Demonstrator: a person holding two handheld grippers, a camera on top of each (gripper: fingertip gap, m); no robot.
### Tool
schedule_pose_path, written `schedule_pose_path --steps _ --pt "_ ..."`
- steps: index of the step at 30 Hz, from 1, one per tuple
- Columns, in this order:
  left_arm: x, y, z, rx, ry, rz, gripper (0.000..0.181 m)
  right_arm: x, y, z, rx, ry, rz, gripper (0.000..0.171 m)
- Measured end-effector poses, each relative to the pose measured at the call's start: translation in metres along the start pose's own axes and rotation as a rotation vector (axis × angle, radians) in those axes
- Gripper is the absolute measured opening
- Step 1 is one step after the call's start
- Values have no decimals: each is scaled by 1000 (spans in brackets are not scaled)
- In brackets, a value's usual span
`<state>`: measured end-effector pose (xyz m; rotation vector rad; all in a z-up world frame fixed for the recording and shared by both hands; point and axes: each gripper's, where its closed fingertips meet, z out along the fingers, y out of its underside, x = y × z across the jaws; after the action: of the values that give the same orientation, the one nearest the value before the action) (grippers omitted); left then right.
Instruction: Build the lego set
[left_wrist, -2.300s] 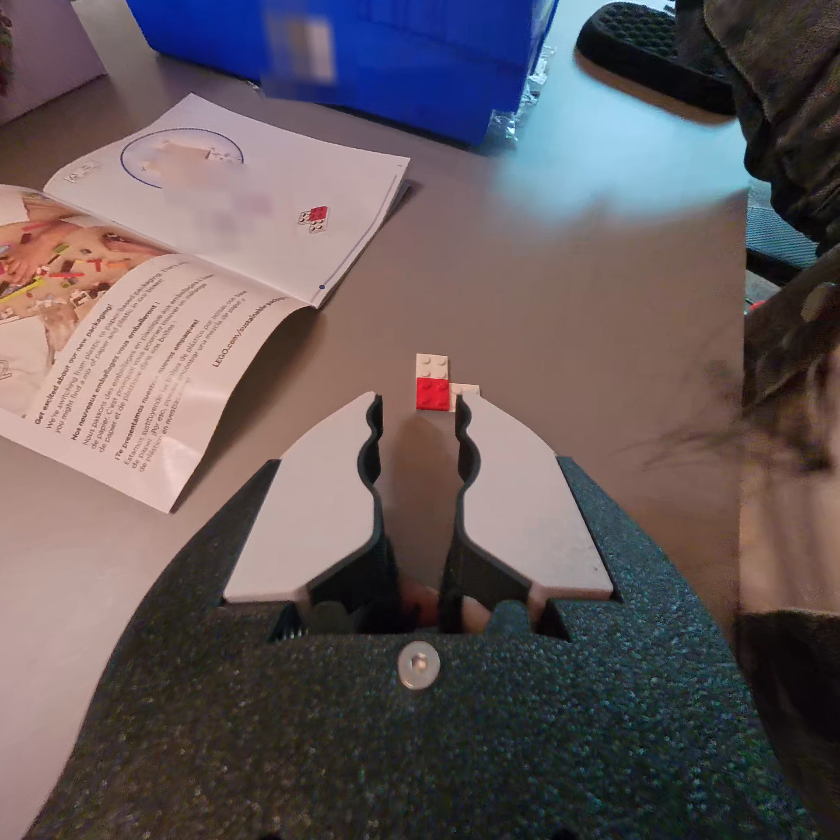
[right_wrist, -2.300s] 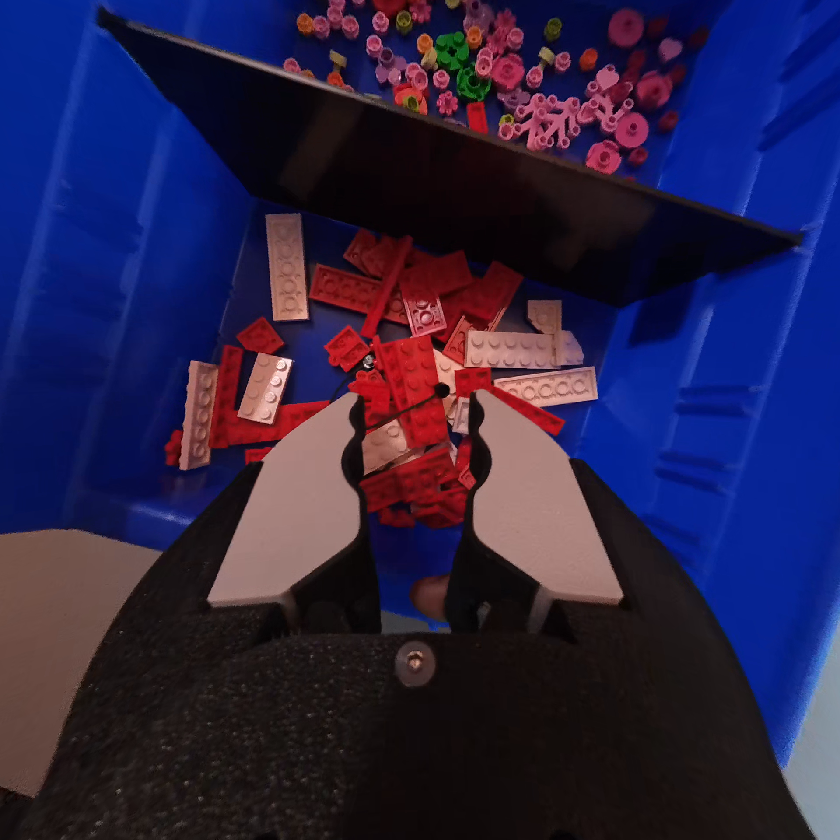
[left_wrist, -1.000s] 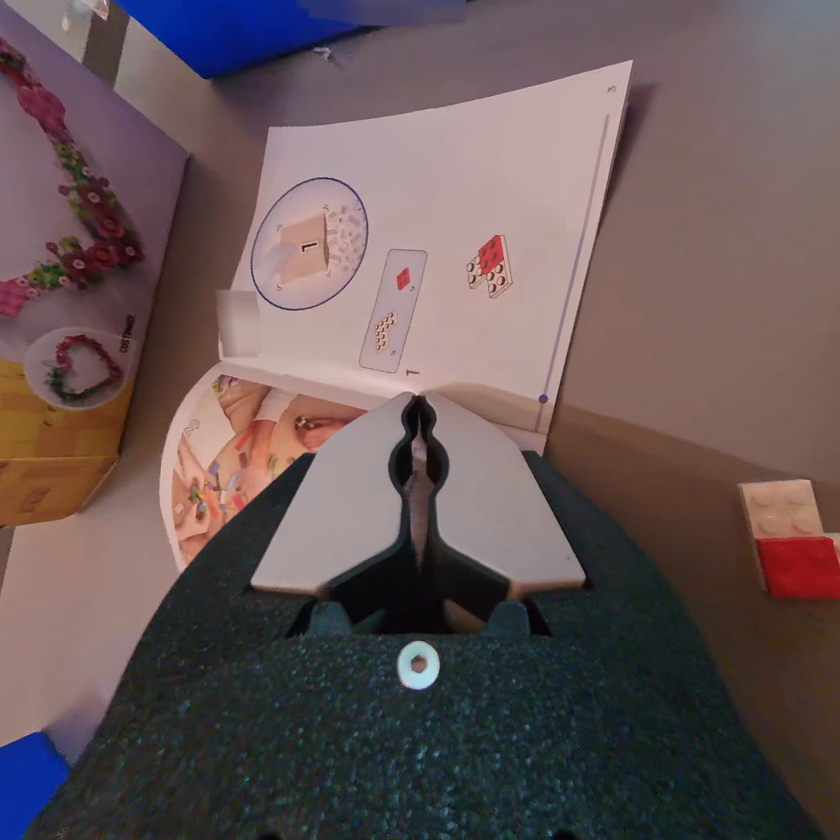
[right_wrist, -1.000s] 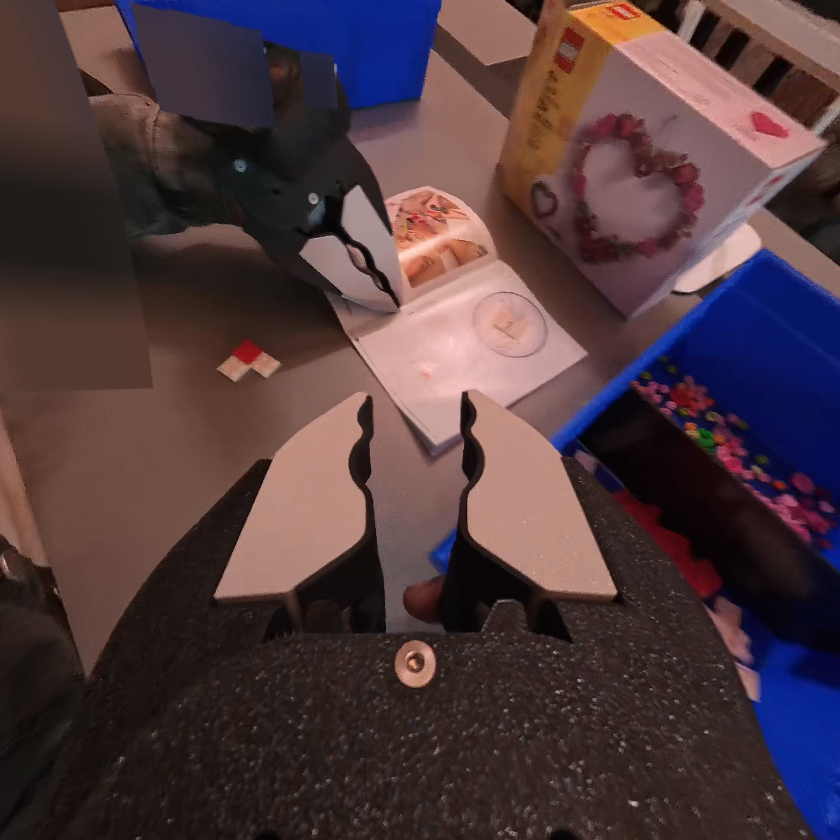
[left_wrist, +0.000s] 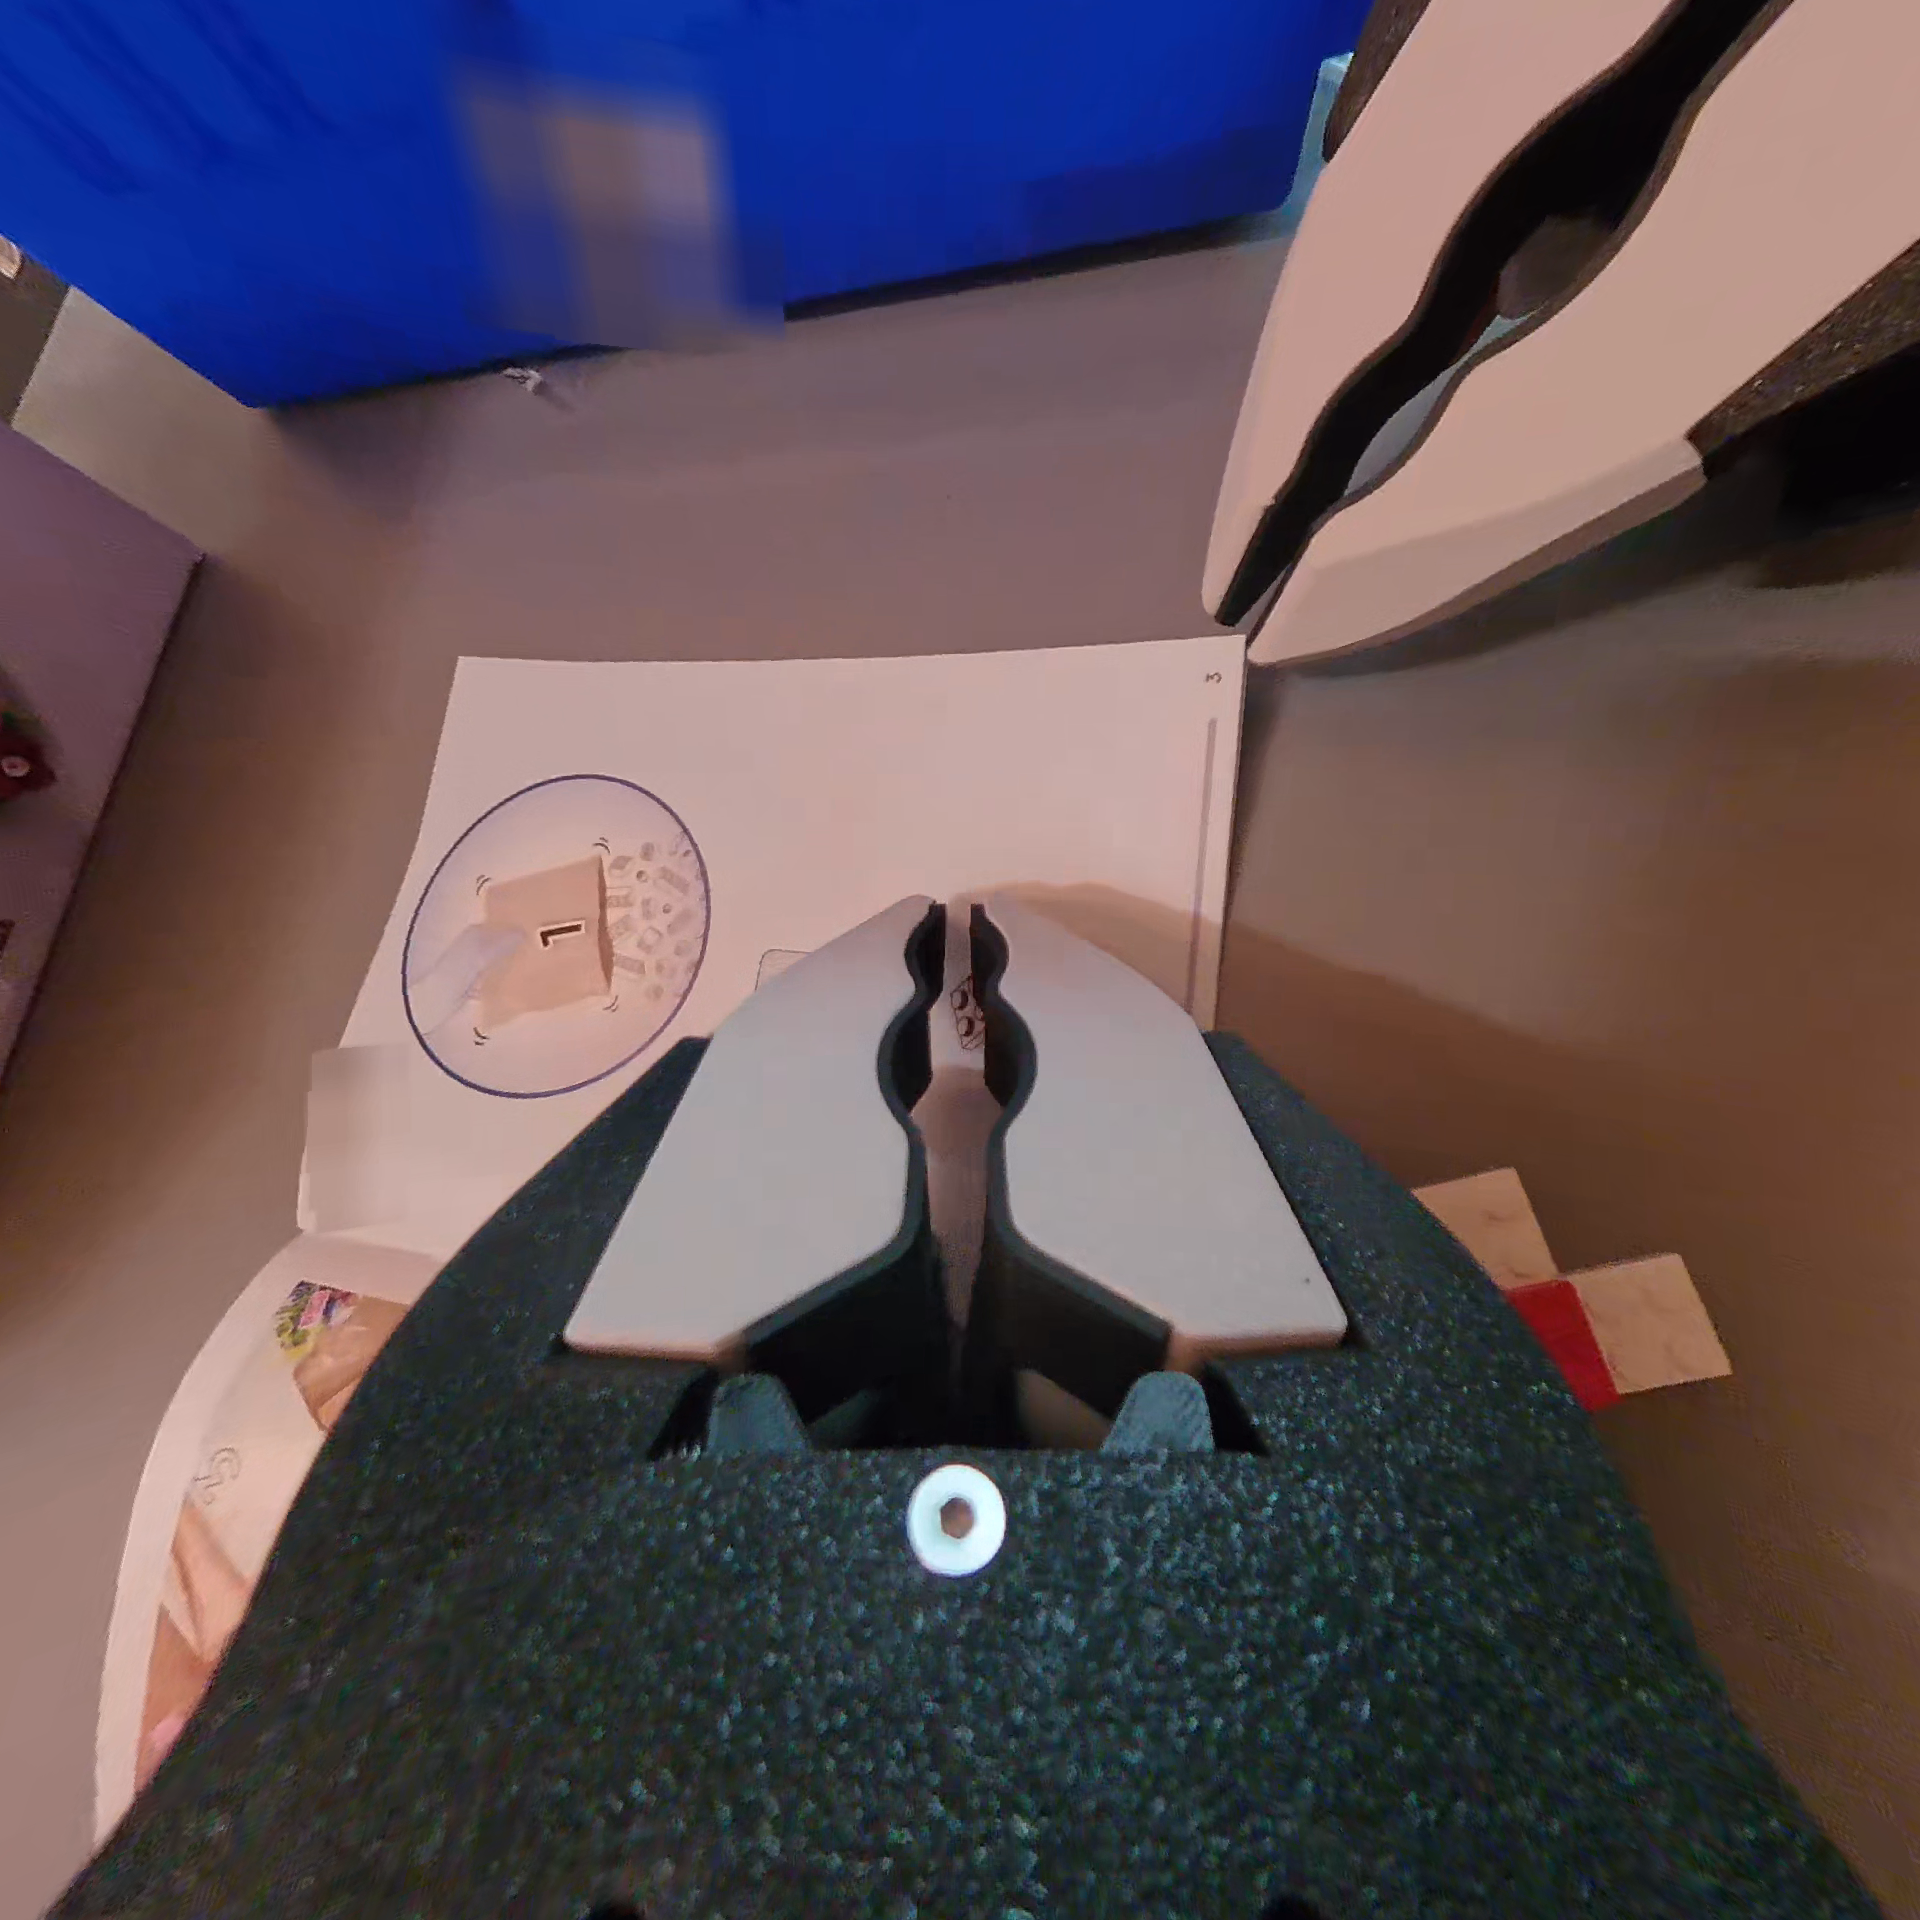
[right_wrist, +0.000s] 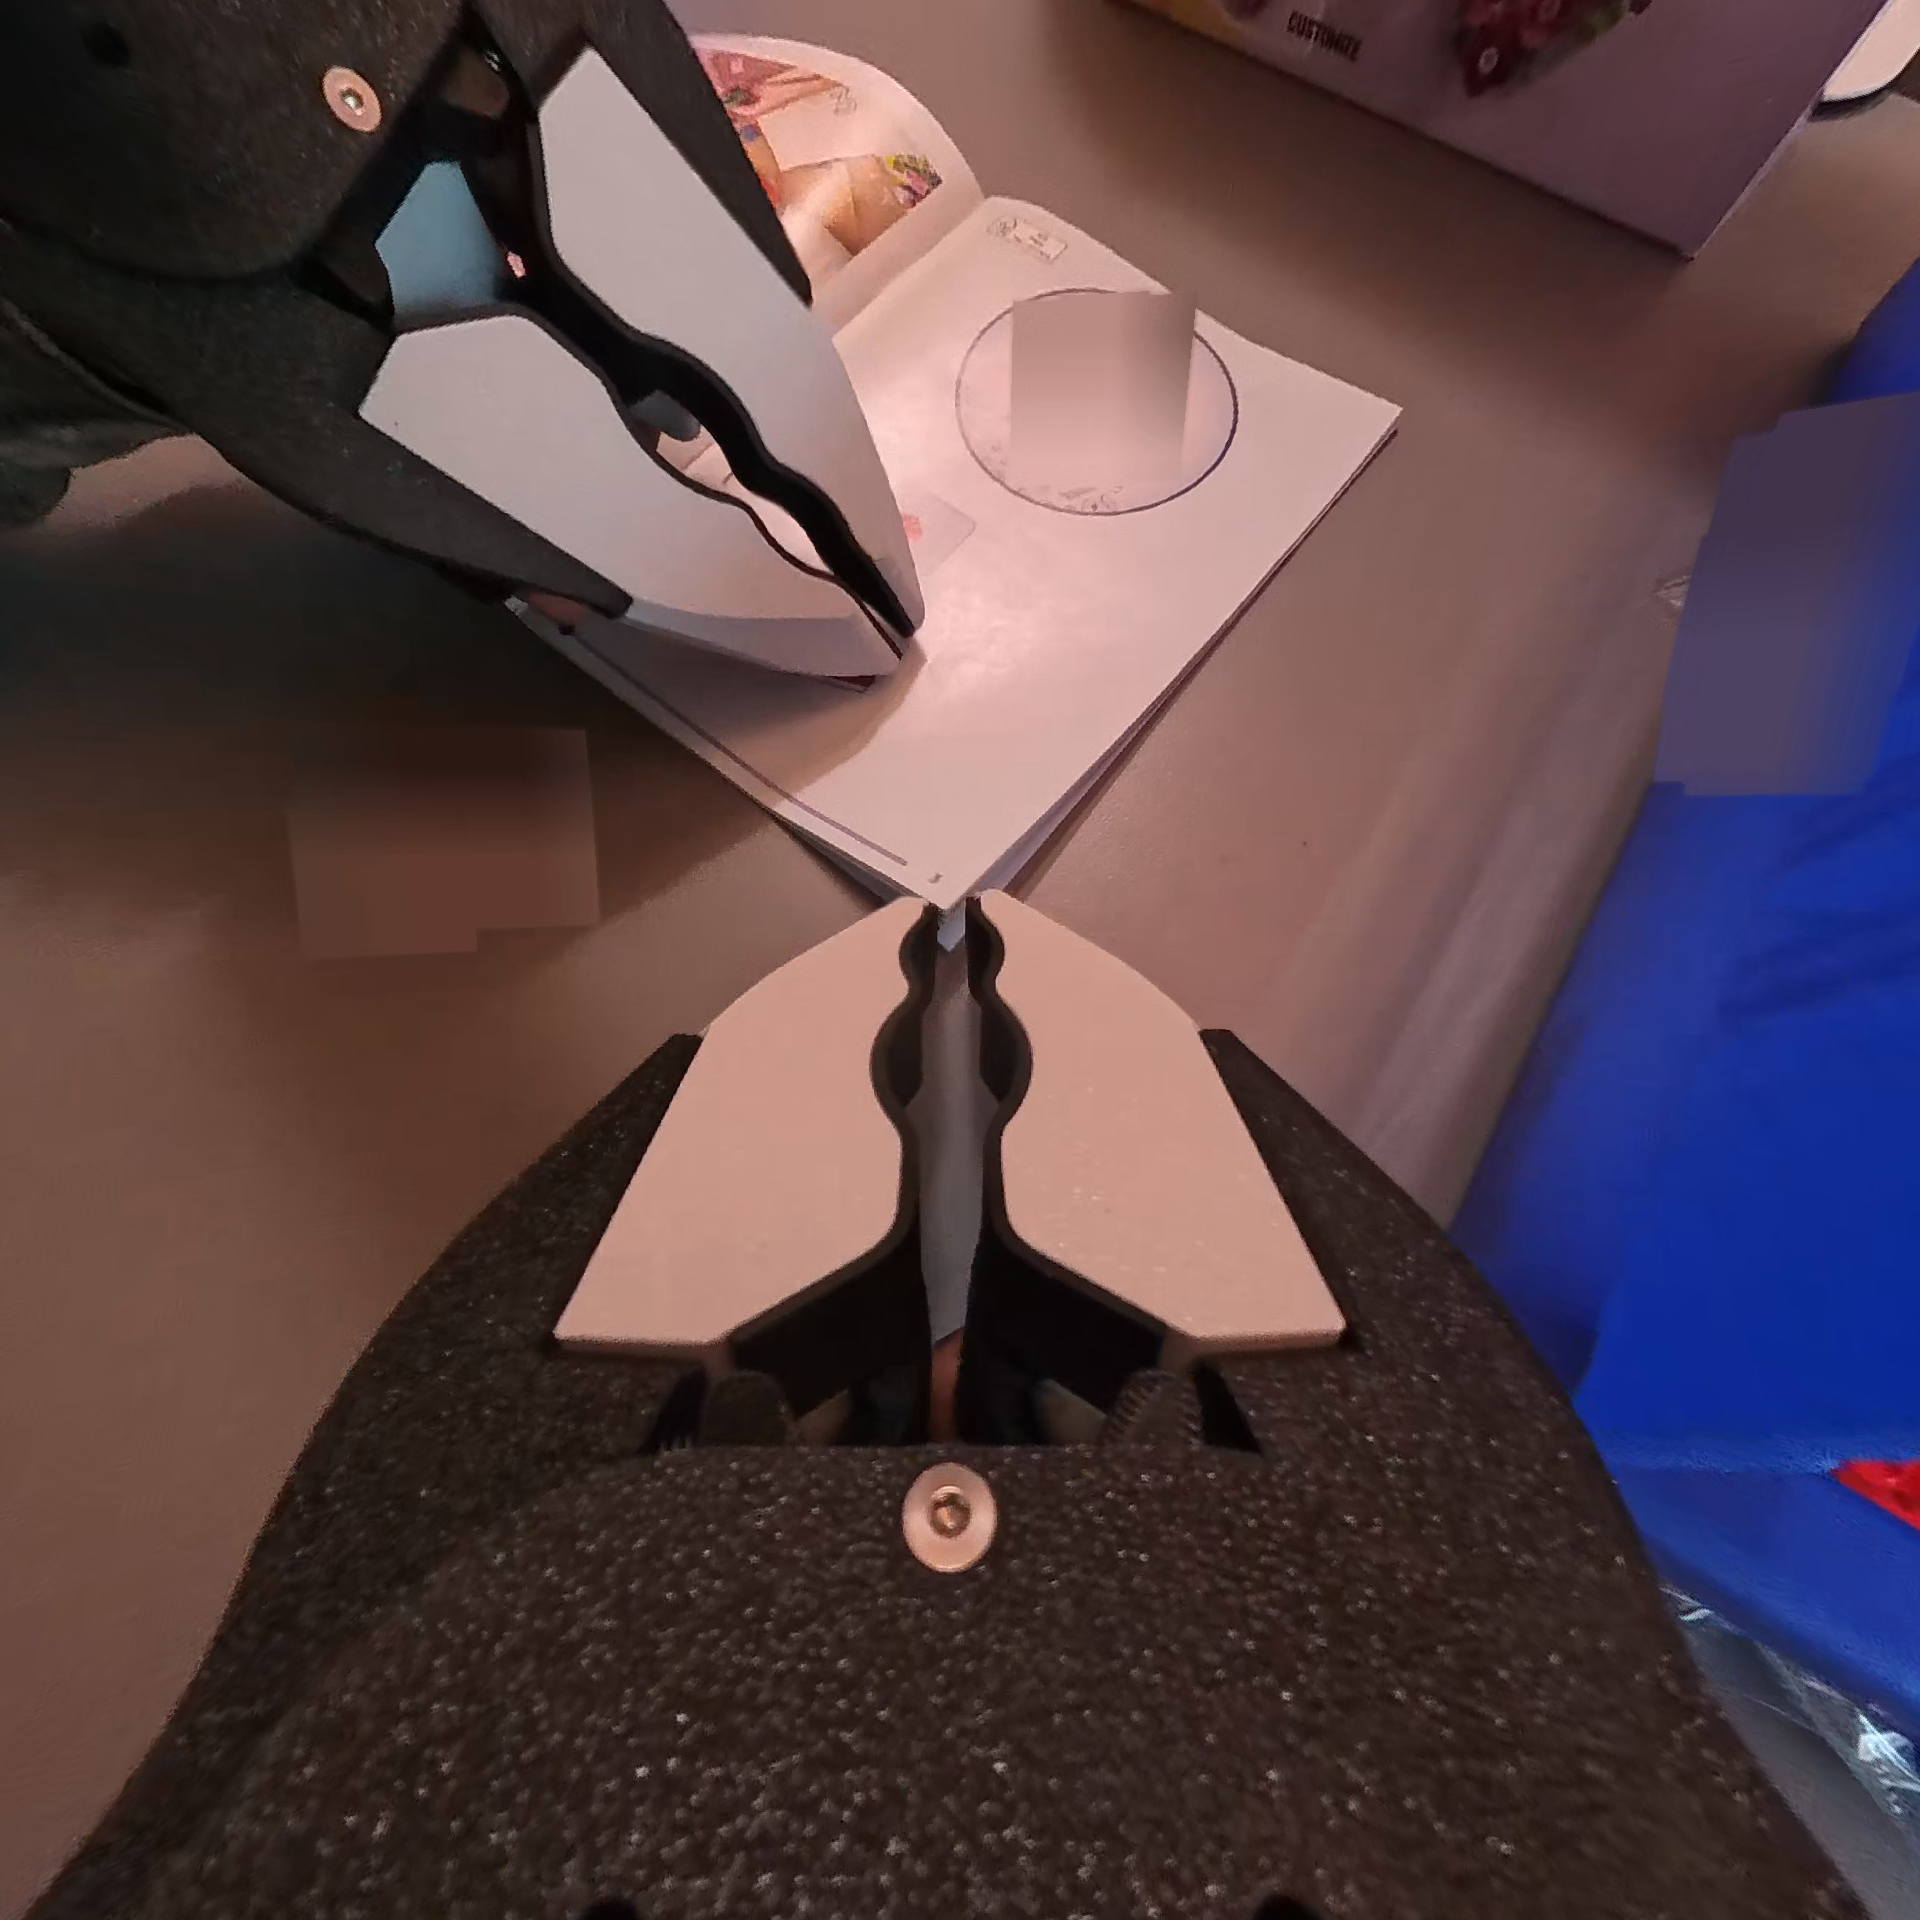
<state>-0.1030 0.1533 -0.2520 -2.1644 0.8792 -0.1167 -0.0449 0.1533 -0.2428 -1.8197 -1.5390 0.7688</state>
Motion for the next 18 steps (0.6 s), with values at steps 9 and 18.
schedule_pose_path --steps 9,18 --pt "0 0 1 17 7 -8 3 -1 -3 1 16 -10 7 4" --pt "5 -4 -1 38 39 -13 10 0 -8 0 43 -17 17 4"
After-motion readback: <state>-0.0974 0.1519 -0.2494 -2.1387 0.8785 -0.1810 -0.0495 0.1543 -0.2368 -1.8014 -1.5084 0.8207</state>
